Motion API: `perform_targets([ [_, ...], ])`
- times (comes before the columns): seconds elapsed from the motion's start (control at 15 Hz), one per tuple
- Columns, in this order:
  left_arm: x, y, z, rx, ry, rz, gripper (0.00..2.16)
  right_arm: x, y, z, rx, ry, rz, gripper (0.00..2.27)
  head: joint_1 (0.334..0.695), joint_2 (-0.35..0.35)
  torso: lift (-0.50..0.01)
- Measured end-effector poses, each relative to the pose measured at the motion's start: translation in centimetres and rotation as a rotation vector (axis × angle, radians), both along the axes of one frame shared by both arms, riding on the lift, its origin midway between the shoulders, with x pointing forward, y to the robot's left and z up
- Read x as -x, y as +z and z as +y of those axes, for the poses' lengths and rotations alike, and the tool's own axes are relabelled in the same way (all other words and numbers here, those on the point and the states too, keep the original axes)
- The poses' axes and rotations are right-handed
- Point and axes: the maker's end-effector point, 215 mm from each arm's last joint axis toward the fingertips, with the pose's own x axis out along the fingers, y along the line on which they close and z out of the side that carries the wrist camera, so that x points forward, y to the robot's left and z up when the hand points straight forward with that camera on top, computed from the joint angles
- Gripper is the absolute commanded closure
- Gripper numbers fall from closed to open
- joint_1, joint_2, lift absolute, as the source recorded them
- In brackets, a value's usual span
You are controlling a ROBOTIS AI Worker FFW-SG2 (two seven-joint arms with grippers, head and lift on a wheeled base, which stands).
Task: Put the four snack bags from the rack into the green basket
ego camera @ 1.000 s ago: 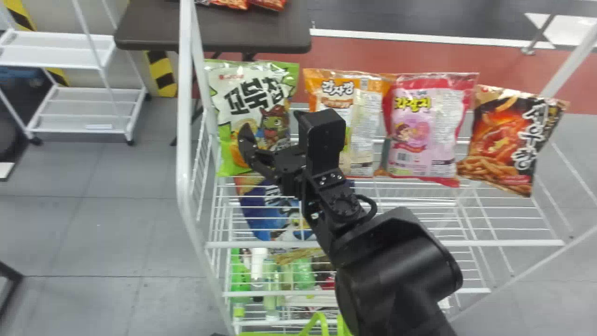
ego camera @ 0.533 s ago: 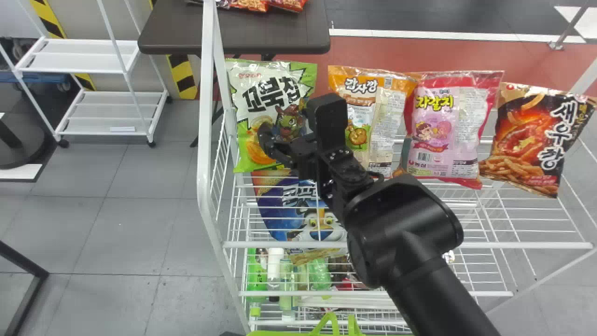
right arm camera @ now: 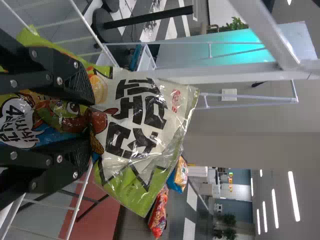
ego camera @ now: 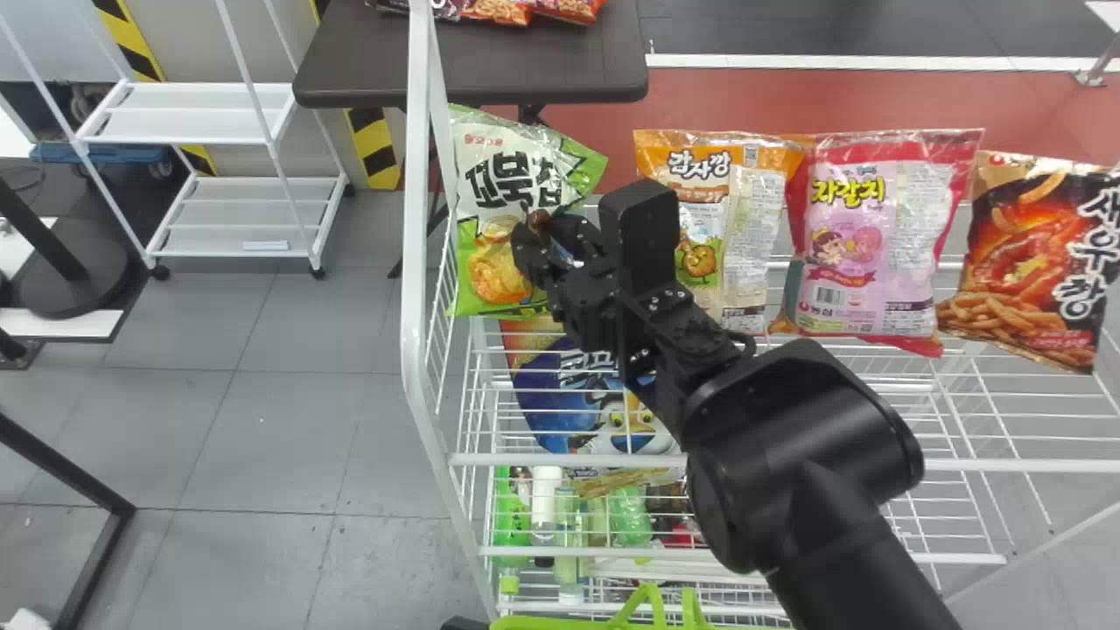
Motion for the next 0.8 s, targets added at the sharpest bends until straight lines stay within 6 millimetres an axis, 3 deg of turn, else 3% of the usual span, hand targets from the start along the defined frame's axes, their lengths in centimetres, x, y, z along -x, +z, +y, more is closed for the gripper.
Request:
perform_targets([
  [0.13, 0.0, -0.1, 0.0, -0.006, 0.002, 0.000, 1.90, 1.7, 0.7, -0.4, 0.024, -0.024, -0.012, 2.16, 0.695, 0.035, -0.006],
  [0.33, -0.4, -0.3, 0.3, -0.012, 0.015, 0.000, 1.90, 5.8, 2.7, -2.5, 0.062, -0.086, -0.062, 2.16, 0.695, 0.003, -0.006],
  [0.53, -1.3, -0.2, 0.9, -0.014, 0.038, -0.004, 1.90, 9.4, 4.4, -7.1, 0.011, -0.162, -0.045, 2.16, 0.695, -0.059, -0.006],
  [0.6, -1.7, -0.2, 1.1, -0.014, 0.047, -0.004, 1.90, 10.8, 4.4, -9.1, 0.017, -0.184, -0.034, 2.15, 0.695, -0.116, -0.006],
  [0.8, -2.7, 0.0, 1.7, -0.011, 0.071, 0.000, 1.90, 14.8, 1.9, -15.9, 0.036, -0.222, 0.084, 2.15, 0.695, -0.235, -0.006],
])
